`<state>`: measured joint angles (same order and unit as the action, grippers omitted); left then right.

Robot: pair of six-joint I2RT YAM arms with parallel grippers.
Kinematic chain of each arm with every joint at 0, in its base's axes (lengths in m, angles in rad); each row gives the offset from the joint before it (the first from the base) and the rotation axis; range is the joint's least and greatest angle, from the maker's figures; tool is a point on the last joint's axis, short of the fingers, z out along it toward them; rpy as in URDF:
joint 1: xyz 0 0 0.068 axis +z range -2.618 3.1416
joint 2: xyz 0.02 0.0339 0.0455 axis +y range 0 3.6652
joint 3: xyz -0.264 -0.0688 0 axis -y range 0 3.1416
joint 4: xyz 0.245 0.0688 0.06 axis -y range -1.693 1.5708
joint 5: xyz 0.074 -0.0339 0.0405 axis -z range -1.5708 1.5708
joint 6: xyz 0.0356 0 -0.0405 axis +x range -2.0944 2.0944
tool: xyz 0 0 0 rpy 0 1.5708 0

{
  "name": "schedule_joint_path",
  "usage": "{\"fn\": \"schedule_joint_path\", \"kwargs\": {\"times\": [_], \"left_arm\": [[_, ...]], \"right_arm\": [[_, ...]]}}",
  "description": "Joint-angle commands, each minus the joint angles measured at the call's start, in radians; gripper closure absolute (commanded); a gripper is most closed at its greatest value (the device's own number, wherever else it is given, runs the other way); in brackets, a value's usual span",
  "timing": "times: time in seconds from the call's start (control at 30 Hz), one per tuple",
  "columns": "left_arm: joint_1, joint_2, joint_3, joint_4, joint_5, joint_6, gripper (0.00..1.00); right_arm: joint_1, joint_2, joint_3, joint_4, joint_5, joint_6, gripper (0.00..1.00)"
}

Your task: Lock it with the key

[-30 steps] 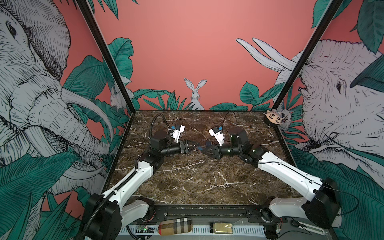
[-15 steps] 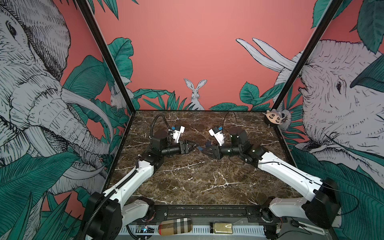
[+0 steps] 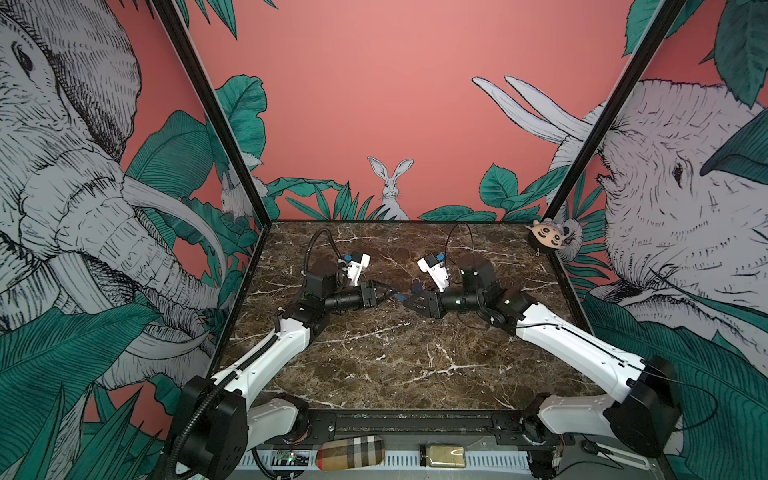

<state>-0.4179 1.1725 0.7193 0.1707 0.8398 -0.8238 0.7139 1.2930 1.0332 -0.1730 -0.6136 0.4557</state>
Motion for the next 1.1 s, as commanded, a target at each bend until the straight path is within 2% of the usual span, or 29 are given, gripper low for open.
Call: {"fn": "schedule_joint_path", "kwargs": {"times": [0.0,0.57,0.8,1.07], "left_arm": [[0.005,-0.008,0.024,0.026,0.022,-0.021,0.5],[0.004,-0.01,-0.016,0.095,-0.007,-0.129,0.58],[0.004,-0.009,-0.025,0.09,-0.027,-0.152,0.59],[0.002,0.019,-0.05,0.17,-0.031,-0.2,0.6]], "right_arm": [[-0.002,-0.013,0.014,0.049,-0.003,-0.02,0.87],[-0.001,-0.008,0.016,0.048,0.024,-0.03,0.87],[-0.001,-0.009,0.024,0.028,0.048,-0.046,0.87],[-0.001,-0.003,0.023,0.039,0.041,-0.042,0.87]]}}
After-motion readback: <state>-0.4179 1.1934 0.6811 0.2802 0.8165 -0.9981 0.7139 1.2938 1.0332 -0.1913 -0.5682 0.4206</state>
